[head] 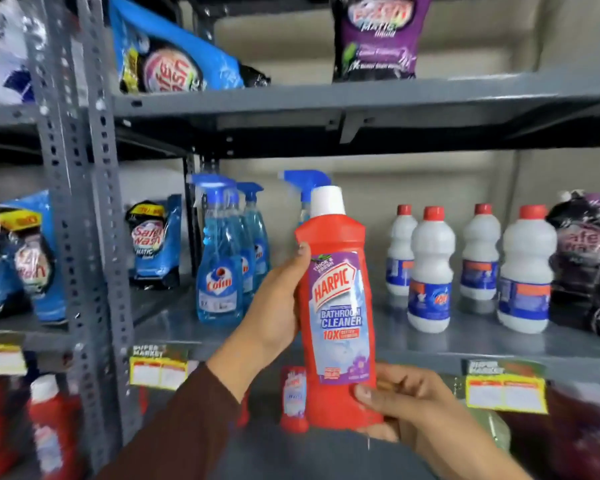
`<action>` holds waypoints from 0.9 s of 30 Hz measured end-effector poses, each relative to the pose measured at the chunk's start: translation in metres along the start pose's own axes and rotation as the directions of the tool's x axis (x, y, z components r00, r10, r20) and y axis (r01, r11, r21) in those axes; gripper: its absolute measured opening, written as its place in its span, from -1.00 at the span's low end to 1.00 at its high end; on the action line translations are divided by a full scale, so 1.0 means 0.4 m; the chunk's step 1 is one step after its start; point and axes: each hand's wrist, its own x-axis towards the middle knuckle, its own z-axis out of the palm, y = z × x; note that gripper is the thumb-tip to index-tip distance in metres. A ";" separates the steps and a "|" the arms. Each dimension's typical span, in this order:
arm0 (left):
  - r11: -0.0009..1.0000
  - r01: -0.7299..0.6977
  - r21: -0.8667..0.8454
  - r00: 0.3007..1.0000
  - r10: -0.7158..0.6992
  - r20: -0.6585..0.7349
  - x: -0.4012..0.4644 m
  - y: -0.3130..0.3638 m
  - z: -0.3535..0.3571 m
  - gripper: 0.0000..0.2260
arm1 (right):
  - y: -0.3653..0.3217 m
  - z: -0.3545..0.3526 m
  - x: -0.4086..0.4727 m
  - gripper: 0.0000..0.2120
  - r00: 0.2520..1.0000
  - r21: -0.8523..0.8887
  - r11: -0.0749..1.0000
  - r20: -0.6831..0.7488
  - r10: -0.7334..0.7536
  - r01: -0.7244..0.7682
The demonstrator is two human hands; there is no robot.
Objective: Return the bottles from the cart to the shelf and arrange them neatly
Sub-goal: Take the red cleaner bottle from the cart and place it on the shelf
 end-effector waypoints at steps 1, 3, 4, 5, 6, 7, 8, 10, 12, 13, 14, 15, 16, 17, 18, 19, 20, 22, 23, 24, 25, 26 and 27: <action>1.000 -0.012 0.024 0.999 0.012 0.034 0.018 0.014 0.020 -0.48 | -0.018 -0.016 0.001 -0.56 1.000 0.011 1.000 -0.019 -0.015 0.015; 0.997 -0.044 0.060 0.995 0.038 0.094 0.047 0.040 0.058 -0.45 | -0.052 -0.043 -0.003 -0.57 0.997 0.036 0.998 -0.052 -0.051 0.053; 0.996 -0.058 0.064 0.992 0.050 0.116 0.058 0.050 0.074 -0.46 | -0.066 -0.053 -0.004 -0.55 0.996 0.047 0.996 -0.060 -0.068 0.071; 0.996 -0.065 0.062 0.989 0.056 0.134 0.069 0.056 0.086 -0.48 | -0.077 -0.061 -0.005 -0.53 0.994 0.050 0.995 -0.066 -0.086 0.089; 0.996 -0.068 0.057 0.987 0.058 0.149 0.078 0.060 0.098 -0.51 | -0.086 -0.068 -0.007 -0.51 0.992 0.042 0.993 -0.074 -0.104 0.107; 0.996 -0.072 0.058 0.985 0.062 0.161 0.087 0.062 0.108 -0.55 | -0.091 -0.075 -0.008 -0.51 0.989 0.028 0.992 -0.084 -0.121 0.124; 0.995 -0.077 0.062 0.983 0.066 0.169 0.094 0.062 0.117 -0.58 | -0.094 -0.081 -0.009 -0.52 0.986 0.016 0.990 -0.100 -0.135 0.137; 0.994 -0.091 0.063 0.983 0.079 0.167 0.103 0.060 0.128 -0.61 | -0.094 -0.095 -0.008 -0.53 0.981 -0.001 0.988 -0.118 -0.153 0.154; 0.993 -0.107 0.058 0.985 0.098 0.142 0.107 0.055 0.132 -0.61 | -0.089 -0.107 -0.004 -0.51 0.983 -0.012 0.989 -0.105 -0.150 0.149; 0.992 -0.113 0.057 0.987 0.106 0.118 0.107 0.050 0.133 -0.60 | -0.086 -0.111 -0.002 -0.50 0.985 -0.019 0.989 -0.093 -0.145 0.144; 0.992 -0.112 0.057 0.990 0.107 0.089 0.104 0.044 0.132 -0.59 | -0.080 -0.114 0.000 -0.49 0.986 -0.025 0.990 -0.083 -0.142 0.141; 0.992 -0.109 0.056 0.993 0.105 0.062 0.100 0.035 0.130 -0.57 | -0.071 -0.117 0.004 -0.51 0.987 -0.024 0.990 -0.077 -0.142 0.141; 0.993 -0.108 0.053 0.994 0.106 0.038 0.092 0.026 0.128 -0.55 | -0.061 -0.116 0.008 -0.55 0.987 -0.015 0.990 -0.073 -0.142 0.141; 0.992 -0.116 0.057 0.993 0.116 0.012 0.082 0.014 0.123 -0.53 | -0.047 -0.114 0.013 -0.59 0.988 -0.012 0.990 -0.070 -0.141 0.140; 0.990 -0.129 0.063 0.991 0.130 -0.017 0.068 0.000 0.114 -0.52 | -0.033 -0.108 0.018 -0.62 0.988 -0.027 0.991 -0.073 -0.136 0.134; 0.987 -0.144 0.070 0.988 0.147 -0.038 0.053 -0.017 0.104 -0.52 | -0.019 -0.100 0.021 -0.63 0.988 -0.059 0.990 -0.084 -0.130 0.125; 0.984 -0.162 0.076 0.984 0.167 -0.062 0.036 -0.036 0.095 -0.54 | -0.003 -0.093 0.026 -0.63 0.987 -0.105 0.987 -0.092 -0.130 0.120; 0.978 -0.184 0.102 0.971 0.197 -0.134 -0.018 -0.097 0.052 -0.59 | 0.049 -0.074 0.034 -0.62 0.989 -0.154 0.981 -0.073 -0.127 0.114; 0.974 -0.194 0.114 0.968 0.209 -0.141 -0.047 -0.125 0.040 -0.62 | 0.072 -0.069 0.030 -0.61 0.988 -0.178 0.975 -0.052 -0.143 0.131; 0.976 -0.187 0.115 0.964 0.205 -0.171 -0.085 -0.161 0.016 -0.65 | 0.107 -0.057 0.034 -0.60 0.991 -0.210 0.969 -0.002 -0.133 0.130; 0.976 -0.171 0.133 0.957 0.196 -0.215 -0.122 -0.206 -0.017 -0.68 | 0.150 -0.041 0.045 -0.58 0.994 -0.234 0.967 0.045 -0.095 0.103; 0.978 -0.150 0.147 0.946 0.185 -0.266 -0.160 -0.240 -0.048 -0.72 | 0.193 -0.024 0.055 -0.55 0.995 -0.257 0.964 0.080 -0.053 0.072; 0.980 -0.126 0.152 0.936 0.168 -0.311 -0.195 -0.277 -0.084 -0.74 | 0.237 -0.004 0.064 -0.51 0.996 -0.284 0.958 0.094 -0.007 0.033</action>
